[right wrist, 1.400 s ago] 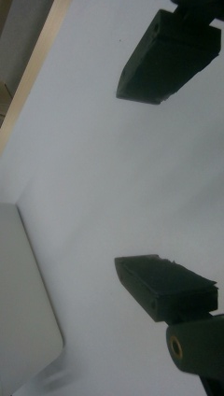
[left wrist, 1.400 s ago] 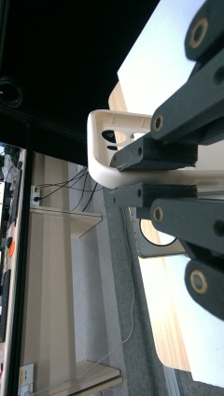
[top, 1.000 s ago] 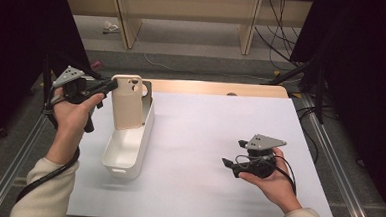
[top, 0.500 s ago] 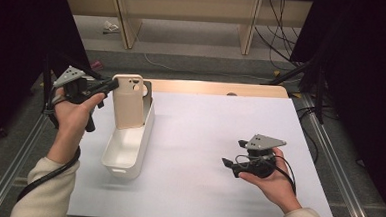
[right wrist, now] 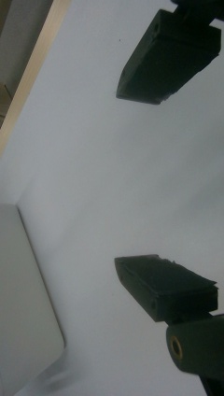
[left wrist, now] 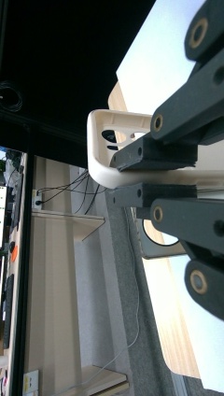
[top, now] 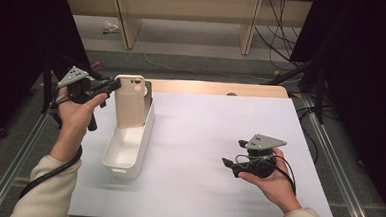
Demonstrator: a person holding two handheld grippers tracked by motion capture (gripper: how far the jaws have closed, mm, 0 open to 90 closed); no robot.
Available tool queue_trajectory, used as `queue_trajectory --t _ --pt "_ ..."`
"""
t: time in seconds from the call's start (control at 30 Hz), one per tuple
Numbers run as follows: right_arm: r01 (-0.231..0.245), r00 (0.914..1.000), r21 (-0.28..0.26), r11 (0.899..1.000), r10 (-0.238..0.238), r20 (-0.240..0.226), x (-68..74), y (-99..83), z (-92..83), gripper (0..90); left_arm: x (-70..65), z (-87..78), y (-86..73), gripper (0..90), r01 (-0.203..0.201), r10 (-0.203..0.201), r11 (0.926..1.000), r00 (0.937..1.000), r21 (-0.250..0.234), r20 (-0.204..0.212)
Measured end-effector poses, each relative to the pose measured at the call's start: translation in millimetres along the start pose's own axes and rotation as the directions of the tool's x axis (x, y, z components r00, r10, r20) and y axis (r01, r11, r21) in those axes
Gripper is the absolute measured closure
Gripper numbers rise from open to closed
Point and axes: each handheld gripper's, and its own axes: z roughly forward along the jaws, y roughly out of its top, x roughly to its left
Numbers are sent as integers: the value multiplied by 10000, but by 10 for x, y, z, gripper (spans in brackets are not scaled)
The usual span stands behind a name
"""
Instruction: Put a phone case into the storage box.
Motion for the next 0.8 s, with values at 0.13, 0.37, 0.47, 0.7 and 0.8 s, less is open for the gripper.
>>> queue_trajectory --t 0.13,0.37,0.47,0.7,0.8 --pt "-11 10000 -13 10000 11 6 2 2 2 168 17 29 -20 822 -54 54 10000 10000 -42 -49" --pt "-64 10000 -34 10000 64 22 -2 1 0 168 65 71 -44 822 -74 74 10000 10000 -42 -1" --pt "-73 10000 -53 10000 73 22 -2 1 -1 168 86 95 -59 822 -60 60 10000 10000 -26 24" --pt "-88 10000 -73 9999 89 32 -8 1 -6 167 129 153 -76 822 -100 100 9999 9999 4 64" --pt "-89 10000 -72 9999 89 34 -7 1 -6 168 143 174 -82 822 -122 122 9999 9999 43 101"
